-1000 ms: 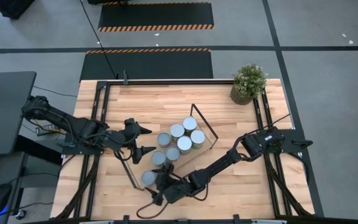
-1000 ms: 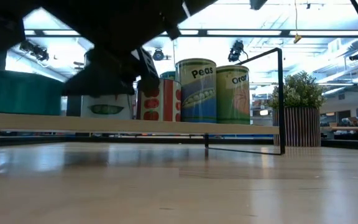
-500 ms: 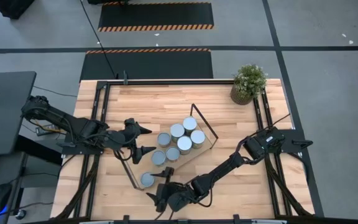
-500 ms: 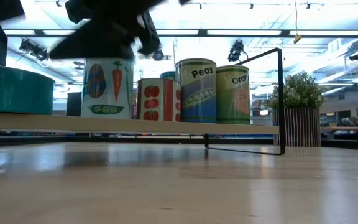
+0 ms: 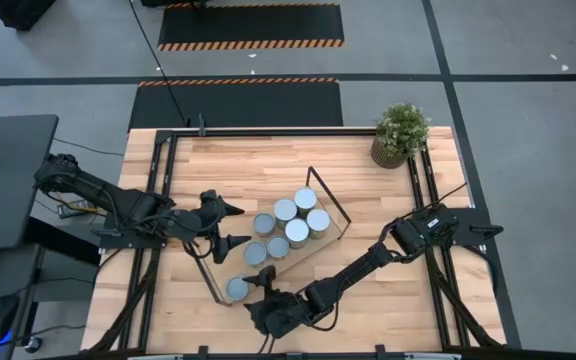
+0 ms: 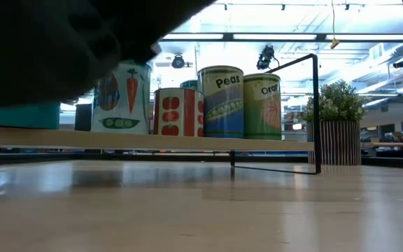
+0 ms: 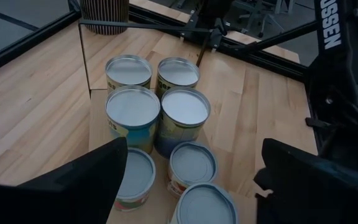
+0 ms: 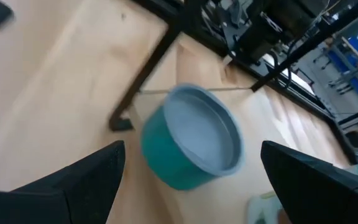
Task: Pick and place cans onto a shelf
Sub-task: Put the canned tuna on the shelf, then return to Home Position
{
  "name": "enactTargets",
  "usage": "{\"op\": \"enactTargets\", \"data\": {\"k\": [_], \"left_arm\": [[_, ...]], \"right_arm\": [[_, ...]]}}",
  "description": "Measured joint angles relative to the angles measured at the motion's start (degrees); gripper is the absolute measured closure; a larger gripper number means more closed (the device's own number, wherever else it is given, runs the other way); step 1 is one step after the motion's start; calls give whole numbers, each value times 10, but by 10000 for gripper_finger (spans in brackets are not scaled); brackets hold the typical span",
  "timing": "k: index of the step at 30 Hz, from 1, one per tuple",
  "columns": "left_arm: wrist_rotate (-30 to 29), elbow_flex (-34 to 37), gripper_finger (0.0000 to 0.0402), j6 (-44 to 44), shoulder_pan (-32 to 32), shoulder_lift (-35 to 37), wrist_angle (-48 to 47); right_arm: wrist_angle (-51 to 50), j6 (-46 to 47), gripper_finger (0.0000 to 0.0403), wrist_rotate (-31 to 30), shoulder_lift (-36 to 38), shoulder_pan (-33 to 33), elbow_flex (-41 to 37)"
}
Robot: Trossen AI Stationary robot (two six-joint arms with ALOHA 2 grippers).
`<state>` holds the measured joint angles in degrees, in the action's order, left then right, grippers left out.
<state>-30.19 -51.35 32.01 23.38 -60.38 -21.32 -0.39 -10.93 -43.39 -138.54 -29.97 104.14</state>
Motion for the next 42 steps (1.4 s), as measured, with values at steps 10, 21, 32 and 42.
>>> {"op": "enactTargets", "data": {"k": [10,21,32,42], "left_arm": [[0,0,24,0,0,0,0],[0,0,24,0,0,0,0],[0,0,24,6,0,0,-8],[0,-1,24,58,0,-37,-107]], "right_arm": [[-2,-47,20,-3,0,18,0],[-1,-17,20,-31,4,20,0],[-82,-33,20,-32,77,-24,1],[-385,131,20,-4,185,-29,0]]}}
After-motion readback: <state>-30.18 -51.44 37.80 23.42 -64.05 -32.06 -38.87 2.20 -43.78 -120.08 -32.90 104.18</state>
